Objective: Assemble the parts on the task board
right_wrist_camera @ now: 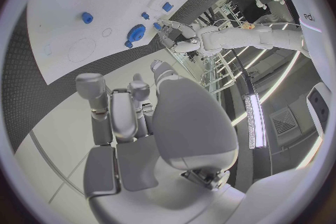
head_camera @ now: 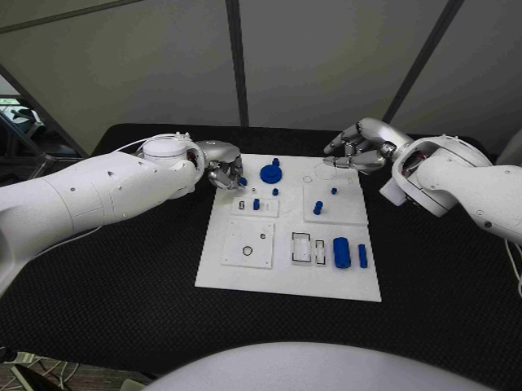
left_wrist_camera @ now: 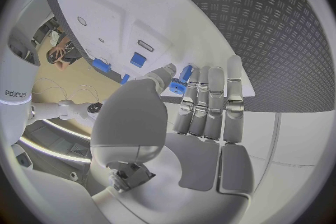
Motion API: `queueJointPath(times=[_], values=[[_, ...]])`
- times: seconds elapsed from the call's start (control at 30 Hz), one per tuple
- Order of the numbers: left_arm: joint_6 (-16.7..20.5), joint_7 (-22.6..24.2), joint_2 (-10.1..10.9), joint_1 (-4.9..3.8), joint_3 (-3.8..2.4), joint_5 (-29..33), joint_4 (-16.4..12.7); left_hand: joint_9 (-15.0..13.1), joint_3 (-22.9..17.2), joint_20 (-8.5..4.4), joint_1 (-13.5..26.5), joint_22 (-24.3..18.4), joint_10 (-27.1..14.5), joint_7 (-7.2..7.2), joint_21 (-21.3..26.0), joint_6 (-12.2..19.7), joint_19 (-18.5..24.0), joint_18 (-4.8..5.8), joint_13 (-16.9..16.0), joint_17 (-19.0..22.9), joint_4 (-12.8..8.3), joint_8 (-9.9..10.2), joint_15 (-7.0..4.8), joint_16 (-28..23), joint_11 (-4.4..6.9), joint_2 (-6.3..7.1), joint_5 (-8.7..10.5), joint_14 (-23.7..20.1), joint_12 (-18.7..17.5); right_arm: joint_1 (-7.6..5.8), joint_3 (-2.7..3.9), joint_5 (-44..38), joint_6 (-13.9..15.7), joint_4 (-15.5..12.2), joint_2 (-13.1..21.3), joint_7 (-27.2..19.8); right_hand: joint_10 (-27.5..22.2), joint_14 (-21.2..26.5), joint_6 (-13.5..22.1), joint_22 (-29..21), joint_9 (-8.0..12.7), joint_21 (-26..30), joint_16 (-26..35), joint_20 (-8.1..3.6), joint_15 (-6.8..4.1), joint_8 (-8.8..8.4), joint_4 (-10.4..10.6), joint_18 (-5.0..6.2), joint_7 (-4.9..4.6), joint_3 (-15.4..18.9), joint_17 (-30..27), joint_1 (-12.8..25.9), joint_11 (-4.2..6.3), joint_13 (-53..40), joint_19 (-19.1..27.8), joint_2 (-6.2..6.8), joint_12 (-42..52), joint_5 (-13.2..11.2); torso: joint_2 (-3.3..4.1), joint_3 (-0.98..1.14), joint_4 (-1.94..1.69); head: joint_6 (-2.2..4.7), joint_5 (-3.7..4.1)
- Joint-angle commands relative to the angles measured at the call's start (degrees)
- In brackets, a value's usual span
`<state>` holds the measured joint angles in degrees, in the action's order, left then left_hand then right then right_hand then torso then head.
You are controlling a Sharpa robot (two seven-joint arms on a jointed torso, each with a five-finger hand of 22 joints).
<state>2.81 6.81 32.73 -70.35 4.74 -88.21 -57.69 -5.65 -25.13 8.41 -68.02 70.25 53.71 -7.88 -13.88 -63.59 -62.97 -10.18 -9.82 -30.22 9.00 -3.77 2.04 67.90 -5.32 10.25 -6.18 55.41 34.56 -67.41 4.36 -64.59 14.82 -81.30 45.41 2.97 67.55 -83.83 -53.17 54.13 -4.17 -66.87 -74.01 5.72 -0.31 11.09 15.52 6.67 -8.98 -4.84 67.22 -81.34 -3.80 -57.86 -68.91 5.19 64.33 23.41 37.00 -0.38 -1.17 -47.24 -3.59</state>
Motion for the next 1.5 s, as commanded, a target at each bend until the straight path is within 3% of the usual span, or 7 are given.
queueJointPath(times=[0.03, 1.5], values=[[-1.81, -0.99, 0.13, 0.19, 0.18, -0.54, -0.12, 0.01, 0.35, -0.05, -0.61, 0.09, 0.23, -0.14, 0.18, -0.43, -0.29, -0.26, -0.05, -0.06, -0.08, -0.32, 0.05, 0.24, 0.15, 0.13, -0.29, 0.38, 0.29, -0.07, 0.04, 0.1, -0.02, -0.05, 0.0, -0.33, -0.07, -1.82, 0.09, -0.08, 0.06, 0.22, 0.09, -0.15, -0.4, 0.22, 0.1, 0.59, 0.21, -0.26, -0.05, 0.2, 0.08, 0.08, -0.09, -0.14, 0.18, 0.19, 0.0, 0.02, 0.03, 0.05, -0.05], [-2.44, -1.19, 1.04, 0.2, 0.19, -0.53, -1.98, -0.12, 0.27, -0.11, -1.23, 0.17, 0.37, -0.07, 0.18, -0.7, -0.44, -0.26, -0.14, -0.69, -0.15, -0.38, -0.02, 0.59, 0.21, -0.12, -0.3, 0.8, 0.4, -0.04, 0.04, 0.1, -0.09, 0.01, 0.05, -0.31, -0.01, -1.82, 0.12, -0.1, 0.06, 0.25, 0.11, -0.15, -0.4, 0.23, 0.04, 0.59, 0.22, -0.29, -0.04, 0.13, 0.09, -0.01, -0.08, -0.11, 0.27, 0.2, -0.01, 0.04, -0.01, -0.11, -0.46]])
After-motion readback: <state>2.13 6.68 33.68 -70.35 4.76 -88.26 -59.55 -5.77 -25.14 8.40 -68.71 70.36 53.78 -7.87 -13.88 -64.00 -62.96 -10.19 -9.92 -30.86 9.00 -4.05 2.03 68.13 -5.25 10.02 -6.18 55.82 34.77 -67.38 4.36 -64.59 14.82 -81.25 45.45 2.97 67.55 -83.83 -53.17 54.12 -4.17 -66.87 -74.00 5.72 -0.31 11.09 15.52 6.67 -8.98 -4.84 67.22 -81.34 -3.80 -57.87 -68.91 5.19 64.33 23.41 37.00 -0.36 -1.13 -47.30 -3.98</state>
